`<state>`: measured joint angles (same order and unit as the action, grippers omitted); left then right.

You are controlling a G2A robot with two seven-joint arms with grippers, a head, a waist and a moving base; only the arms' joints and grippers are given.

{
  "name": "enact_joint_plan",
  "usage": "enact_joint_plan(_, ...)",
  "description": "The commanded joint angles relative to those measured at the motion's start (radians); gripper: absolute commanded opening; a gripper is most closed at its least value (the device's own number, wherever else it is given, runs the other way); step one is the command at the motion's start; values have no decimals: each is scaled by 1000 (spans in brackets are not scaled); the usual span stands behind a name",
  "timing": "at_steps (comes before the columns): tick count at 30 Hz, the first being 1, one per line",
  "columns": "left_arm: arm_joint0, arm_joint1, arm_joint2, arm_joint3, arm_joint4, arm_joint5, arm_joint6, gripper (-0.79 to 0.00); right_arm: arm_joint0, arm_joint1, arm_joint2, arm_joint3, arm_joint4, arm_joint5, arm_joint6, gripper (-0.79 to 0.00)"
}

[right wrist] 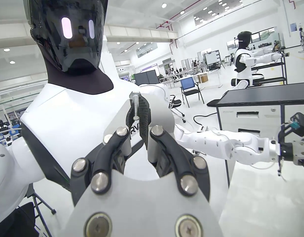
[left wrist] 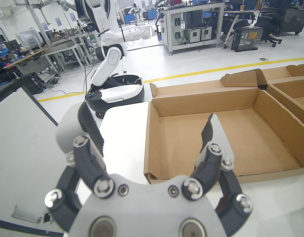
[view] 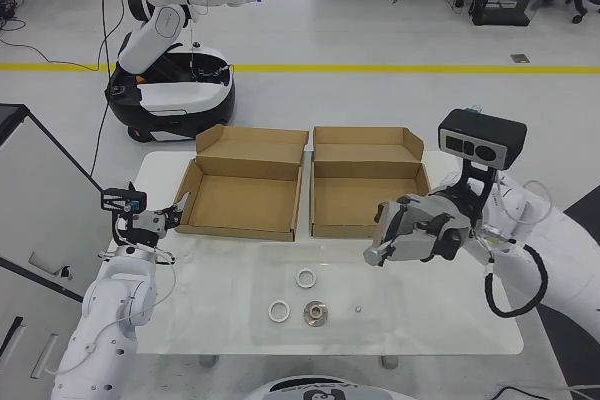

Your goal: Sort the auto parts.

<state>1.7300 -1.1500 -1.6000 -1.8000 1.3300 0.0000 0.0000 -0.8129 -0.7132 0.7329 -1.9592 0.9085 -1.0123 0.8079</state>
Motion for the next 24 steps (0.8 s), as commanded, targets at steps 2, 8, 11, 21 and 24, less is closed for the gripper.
enact_joint_plan(2,0,0,0,0,0,0,0,0,0,0,0,0,0,0,0,-785)
enact_joint_plan(8,0,0,0,0,0,0,0,0,-21,-5,-1,-25,18,11,-28,-785)
enact_joint_plan(11,0,0,0,0,0,0,0,0,-40,-15,-10,-51,76,3,-5,-785)
enact_joint_plan(21,0,0,0,0,0,0,0,0,-61,-59,-9,-93,220,23,23,-785)
enact_joint_plan(24,0,0,0,0,0,0,0,0,-69,-73,2,-100,246,29,29,-785)
